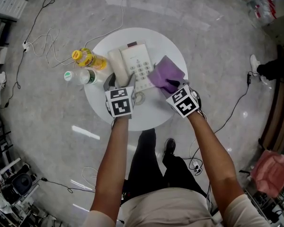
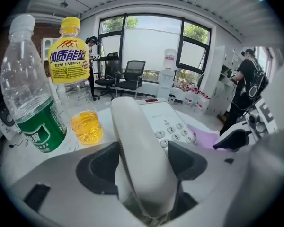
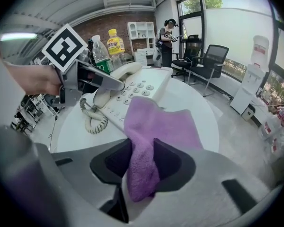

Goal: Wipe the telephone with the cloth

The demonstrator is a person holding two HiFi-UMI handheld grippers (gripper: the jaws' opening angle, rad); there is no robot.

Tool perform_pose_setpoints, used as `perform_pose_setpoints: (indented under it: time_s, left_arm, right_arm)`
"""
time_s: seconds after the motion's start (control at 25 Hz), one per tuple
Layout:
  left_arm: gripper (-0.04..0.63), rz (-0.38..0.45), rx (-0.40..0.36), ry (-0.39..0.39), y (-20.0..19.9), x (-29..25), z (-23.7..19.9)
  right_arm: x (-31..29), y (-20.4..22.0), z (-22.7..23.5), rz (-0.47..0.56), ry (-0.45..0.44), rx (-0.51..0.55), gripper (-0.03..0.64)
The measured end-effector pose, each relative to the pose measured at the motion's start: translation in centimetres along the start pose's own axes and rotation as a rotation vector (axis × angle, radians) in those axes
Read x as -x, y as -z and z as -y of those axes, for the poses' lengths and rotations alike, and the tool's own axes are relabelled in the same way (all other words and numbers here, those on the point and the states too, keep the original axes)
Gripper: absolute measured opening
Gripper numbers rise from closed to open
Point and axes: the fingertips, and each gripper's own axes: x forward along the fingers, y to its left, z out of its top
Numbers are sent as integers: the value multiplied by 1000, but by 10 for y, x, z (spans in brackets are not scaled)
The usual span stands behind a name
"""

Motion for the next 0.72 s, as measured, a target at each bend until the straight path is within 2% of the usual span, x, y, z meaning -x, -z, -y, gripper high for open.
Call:
perform_pose_setpoints:
  time_s: [0.08,0.16,0.32,0.52,0.64,0.72]
  left_arm:
    - [310,4,17,12,-1,2,0]
    - [297,7,37,31,-2,4,-1]
    - [270,15,87,64,-4,10,-4]
    - [239,40,85,85,-10,27,-12]
    - [228,73,103,117,-17,41,-16]
    - [221,96,145,148,-22,50,-18]
  right_arm:
    - [2,0,-1,-1,2,-22,78]
    - [4,-1,-1,-1,-1,-55,48]
    - [9,-2,-3,3,-4,-93,38]
    - [21,-6,-5,28,6,-104,37]
    - [33,-17,-7,79,5,-142,37]
    - [41,-28,-10,124,-4,-182,37]
